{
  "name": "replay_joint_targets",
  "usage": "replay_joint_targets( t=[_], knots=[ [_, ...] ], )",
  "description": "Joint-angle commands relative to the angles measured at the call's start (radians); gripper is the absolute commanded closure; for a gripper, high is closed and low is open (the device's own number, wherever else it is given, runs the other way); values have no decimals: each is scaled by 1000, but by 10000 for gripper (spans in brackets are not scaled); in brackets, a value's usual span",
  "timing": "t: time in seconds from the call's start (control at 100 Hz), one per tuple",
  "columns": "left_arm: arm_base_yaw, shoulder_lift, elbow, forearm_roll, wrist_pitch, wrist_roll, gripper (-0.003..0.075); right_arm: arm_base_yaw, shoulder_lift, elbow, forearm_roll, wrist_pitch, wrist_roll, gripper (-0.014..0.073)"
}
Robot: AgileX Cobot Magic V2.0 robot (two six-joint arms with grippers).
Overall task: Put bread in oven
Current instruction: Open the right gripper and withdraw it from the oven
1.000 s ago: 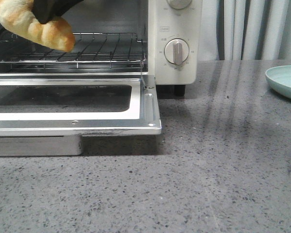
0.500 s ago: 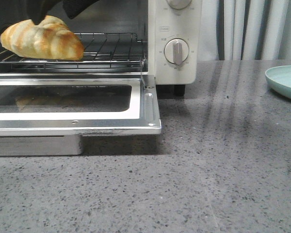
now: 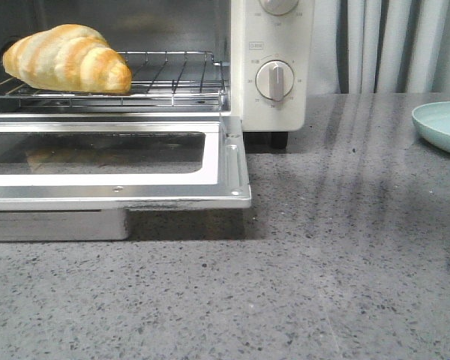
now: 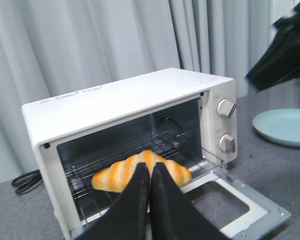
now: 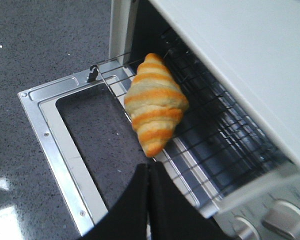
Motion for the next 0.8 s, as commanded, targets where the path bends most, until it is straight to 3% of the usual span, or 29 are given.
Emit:
replay_joint_targets(
  t=[0.0,0.27,0.51,0.79],
  knots=[
    [1,-4,1,29,-54,-13,742,0,-169,93,-36,-103,-13,659],
    [1,-7,62,21,-91,-13,741,-26,-522,465,-145,-180,21,659],
    [1,-7,65,0,-85,-13,741,-61,-684,517,-149,-215,52,659],
    [1,-7,65,0,-85,-13,741,-61,-916,619,-287,-220,52,662]
  ],
)
